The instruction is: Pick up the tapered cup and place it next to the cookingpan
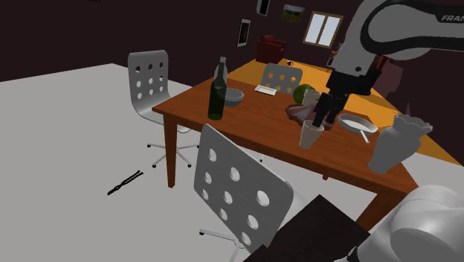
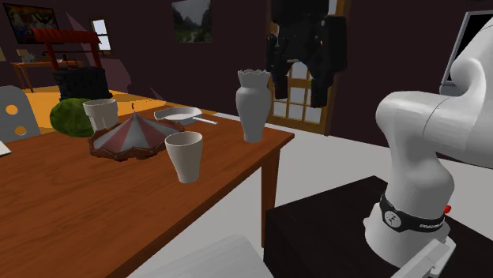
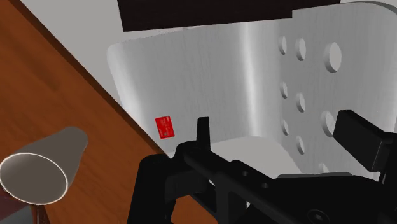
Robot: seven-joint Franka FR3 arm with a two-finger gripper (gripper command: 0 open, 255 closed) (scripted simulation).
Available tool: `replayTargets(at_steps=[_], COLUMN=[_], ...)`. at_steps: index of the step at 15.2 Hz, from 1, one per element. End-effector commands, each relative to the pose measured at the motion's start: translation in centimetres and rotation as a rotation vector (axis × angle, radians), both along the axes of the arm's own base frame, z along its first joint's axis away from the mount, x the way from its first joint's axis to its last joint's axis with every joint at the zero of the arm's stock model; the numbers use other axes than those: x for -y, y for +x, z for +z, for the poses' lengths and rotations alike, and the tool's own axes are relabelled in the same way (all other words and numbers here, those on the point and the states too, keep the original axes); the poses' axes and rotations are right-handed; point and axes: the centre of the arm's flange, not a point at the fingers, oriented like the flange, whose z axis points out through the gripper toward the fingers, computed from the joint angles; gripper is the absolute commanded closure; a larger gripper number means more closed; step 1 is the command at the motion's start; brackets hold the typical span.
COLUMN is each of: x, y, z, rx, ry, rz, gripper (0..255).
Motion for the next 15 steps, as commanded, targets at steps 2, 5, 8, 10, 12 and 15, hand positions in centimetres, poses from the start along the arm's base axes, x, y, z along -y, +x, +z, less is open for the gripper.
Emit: replayTargets(at_steps=[2,5,8,10,12,15], x=[2.8,5.4,8.1,10.0,11.8,14.6], y=[1.6,3.1,4.7,5.8,6.8,8.5], z=[-2.0,-3.9,-5.8,-7.0,-8.2,-9.8], rx=[0.003,0.005,0.008,0.009,0.011,0.013], ry=[-0.027,-0.053,-0.078,-0.096,-0.113,-0.138], rz=[0.008,0.015,0.021,0.026,0.030,0.037], gripper=[0,0,0,0,0,0])
